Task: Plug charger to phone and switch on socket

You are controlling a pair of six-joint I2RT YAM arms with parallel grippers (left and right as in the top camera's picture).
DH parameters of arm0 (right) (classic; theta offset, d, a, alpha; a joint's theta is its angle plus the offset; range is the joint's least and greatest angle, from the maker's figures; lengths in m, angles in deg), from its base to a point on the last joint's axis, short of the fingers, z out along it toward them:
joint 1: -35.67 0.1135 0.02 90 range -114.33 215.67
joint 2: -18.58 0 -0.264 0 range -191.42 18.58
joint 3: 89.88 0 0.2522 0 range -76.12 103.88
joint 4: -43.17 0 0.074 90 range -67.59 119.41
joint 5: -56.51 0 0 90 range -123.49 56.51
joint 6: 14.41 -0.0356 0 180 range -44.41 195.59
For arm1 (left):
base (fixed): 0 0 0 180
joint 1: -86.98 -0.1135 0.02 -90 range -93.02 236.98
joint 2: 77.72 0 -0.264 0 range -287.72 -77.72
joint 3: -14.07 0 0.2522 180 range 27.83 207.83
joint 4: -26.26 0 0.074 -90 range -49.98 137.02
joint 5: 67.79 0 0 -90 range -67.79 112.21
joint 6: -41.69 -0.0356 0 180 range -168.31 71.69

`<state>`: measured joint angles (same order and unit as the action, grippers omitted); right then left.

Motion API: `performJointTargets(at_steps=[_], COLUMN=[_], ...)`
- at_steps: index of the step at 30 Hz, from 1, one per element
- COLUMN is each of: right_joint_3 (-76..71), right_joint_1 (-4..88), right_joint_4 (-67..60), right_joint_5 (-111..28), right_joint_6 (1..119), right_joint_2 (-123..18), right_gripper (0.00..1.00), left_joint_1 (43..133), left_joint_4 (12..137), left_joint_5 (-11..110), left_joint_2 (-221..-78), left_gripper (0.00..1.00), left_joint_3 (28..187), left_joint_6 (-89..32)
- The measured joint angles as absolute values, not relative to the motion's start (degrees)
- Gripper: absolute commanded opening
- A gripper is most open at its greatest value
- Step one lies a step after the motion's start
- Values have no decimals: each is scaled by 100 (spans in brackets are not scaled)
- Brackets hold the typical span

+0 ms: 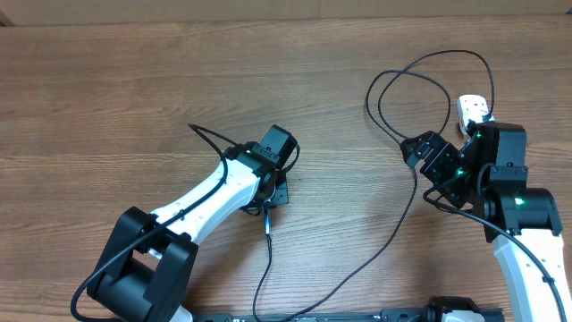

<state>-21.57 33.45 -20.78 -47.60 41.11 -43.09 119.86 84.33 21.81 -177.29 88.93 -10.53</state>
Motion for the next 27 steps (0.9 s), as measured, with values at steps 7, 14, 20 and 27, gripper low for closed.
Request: performJointTargets(at_steps=[7, 14, 20, 27], right_joint_3=[-2157, -2157, -2157, -2157], right_joint_1=[3345, 3345, 3345, 3345], right_joint_4=[-2076, -2074, -2074, -2074], right_joint_5=[-4757, -4757, -4757, -4757], right_joint_6=[4116, 4116, 4116, 4111], right_joint_2=[-4309, -4309, -4309, -4309], right_gripper=[100, 100, 100, 100], left_joint_1=[11986, 11986, 11986, 11986], left_joint_4=[8099, 7952, 7906, 7690], left_joint_5=[2150, 2122, 2034, 1945], left_joint_2=[-17727, -17727, -17727, -17727], left_gripper=[4, 4, 4, 4], left_joint_3=[8896, 8896, 8896, 8896], left_joint_6=[-1298, -1381, -1384, -1425])
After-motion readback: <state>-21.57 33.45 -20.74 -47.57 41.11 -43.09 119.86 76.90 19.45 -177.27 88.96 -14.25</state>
